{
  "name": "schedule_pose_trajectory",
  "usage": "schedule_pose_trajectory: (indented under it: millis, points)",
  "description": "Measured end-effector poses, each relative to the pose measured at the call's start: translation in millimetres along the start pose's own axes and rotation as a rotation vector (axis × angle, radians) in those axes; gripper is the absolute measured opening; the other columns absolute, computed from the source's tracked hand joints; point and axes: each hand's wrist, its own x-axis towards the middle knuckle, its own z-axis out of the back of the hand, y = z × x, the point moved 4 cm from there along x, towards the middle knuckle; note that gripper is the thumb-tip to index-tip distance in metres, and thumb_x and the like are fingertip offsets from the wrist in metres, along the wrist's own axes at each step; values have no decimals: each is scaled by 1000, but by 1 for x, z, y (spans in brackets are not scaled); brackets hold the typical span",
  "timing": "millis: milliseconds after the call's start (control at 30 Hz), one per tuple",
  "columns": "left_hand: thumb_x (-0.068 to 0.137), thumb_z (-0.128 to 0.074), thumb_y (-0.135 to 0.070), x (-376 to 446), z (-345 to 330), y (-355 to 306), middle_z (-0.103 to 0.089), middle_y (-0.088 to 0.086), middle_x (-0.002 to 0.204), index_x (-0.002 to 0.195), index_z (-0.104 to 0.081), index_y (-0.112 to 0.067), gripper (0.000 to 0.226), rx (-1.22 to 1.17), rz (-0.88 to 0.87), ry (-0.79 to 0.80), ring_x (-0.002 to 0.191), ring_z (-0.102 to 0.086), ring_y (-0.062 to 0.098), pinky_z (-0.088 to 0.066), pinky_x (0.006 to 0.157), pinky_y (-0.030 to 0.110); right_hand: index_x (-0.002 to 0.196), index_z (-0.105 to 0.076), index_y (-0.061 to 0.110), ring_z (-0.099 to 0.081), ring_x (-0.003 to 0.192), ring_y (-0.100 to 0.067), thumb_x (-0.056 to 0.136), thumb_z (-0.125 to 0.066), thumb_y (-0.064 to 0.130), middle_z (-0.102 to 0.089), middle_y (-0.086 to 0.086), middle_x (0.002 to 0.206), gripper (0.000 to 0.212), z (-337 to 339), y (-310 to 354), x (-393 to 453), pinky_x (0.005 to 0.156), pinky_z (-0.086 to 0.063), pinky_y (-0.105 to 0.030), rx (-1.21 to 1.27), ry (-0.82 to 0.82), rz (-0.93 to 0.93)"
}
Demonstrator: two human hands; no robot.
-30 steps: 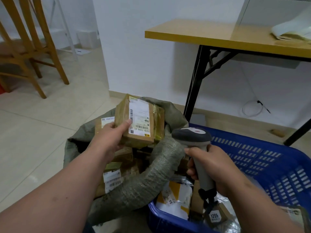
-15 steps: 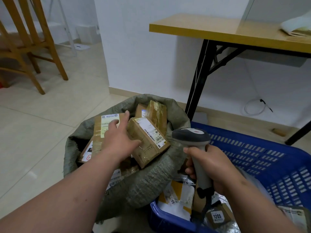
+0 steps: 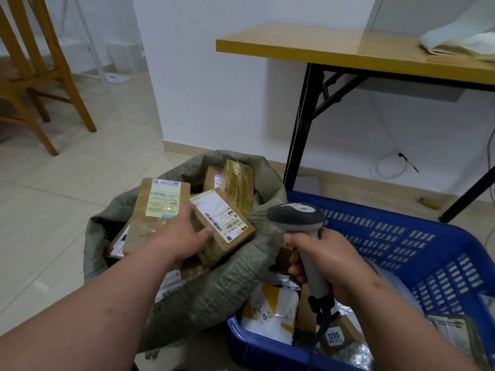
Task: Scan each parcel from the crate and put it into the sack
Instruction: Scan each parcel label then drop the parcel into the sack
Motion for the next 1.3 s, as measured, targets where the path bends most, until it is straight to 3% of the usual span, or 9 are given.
schedule_pose_trajectory:
  millis: [133, 200, 267, 333, 433, 833, 1033, 1167, 1300]
  points:
    - [85, -69, -45, -3, -10, 12, -58, 6, 130, 147, -24, -21, 80, -16, 128, 69, 101, -60, 22, -53, 77, 36, 97, -64, 2, -70, 60, -24, 86, -72, 25, -69, -16, 74, 26, 4, 0, -2, 55, -56, -31, 7, 2, 1]
    - [85, -70, -44, -6, -11, 15, -52, 8, 135, 146, -32, -19, 76, 84, 157, 59, 104, -57, 22, -52, 78, 37, 97, -64, 2, -70, 59, -23, 87, -72, 25, -69, -16, 73, 26, 7, 0, -3, 54, -55, -30, 16, -2, 4]
    - [85, -66, -50, -6, -6, 8, -42, 9, 143, 144, -38, -25, 70, 239, 117, -30, 119, -52, 28, -48, 96, 47, 98, -64, 2, -69, 57, -22, 87, -72, 25, -69, -15, 72, 26, 11, -1, -3, 52, -54, -29, 26, -5, 10]
    - [87, -62, -50, -8, -1, -5, -38, 8, 147, 145, -38, -33, 65, 251, 69, -113, 127, -47, 30, -43, 102, 51, 97, -64, 3, -69, 57, -21, 87, -72, 25, -69, -15, 71, 25, 15, -1, -4, 51, -55, -29, 31, -12, 16]
    - [90, -62, -43, -10, 0, -24, -38, 6, 149, 144, -41, -36, 58, 158, -11, -185, 131, -44, 29, -42, 104, 51, 96, -64, 5, -70, 58, -21, 87, -71, 26, -70, -14, 71, 23, 23, -2, -5, 52, -55, -29, 35, -23, 21]
    - [91, -64, -37, -44, -21, -102, -45, 4, 138, 138, -52, -30, 50, -27, -337, -164, 121, -51, 25, -48, 98, 42, 98, -62, 7, -71, 59, -25, 88, -71, 26, -68, -15, 70, 23, 88, -24, -14, 58, -57, -38, 88, -158, -20]
    - [89, -67, -37, -64, -73, -154, -49, -3, 134, 137, -52, -30, 50, 12, -478, -13, 118, -52, 16, -47, 96, 33, 97, -62, 7, -70, 57, -23, 88, -71, 29, -68, -14, 70, 25, 125, -52, -12, 55, -55, -32, 101, -221, -70]
    - [85, -70, -43, -70, -129, -177, -53, -5, 129, 132, -56, -31, 51, 183, -530, 224, 110, -56, 13, -45, 91, 24, 92, -65, 8, -71, 55, -21, 88, -70, 29, -68, -10, 64, 22, 146, -72, -7, 56, -58, -33, 82, -231, -86]
    - [77, -70, -55, -74, -194, -185, -50, -2, 137, 138, -50, -31, 69, 343, -529, 457, 120, -52, 17, -46, 99, 32, 91, -65, 9, -70, 54, -22, 87, -71, 29, -68, -10, 64, 21, 165, -90, 0, 52, -55, -31, 111, -246, -102]
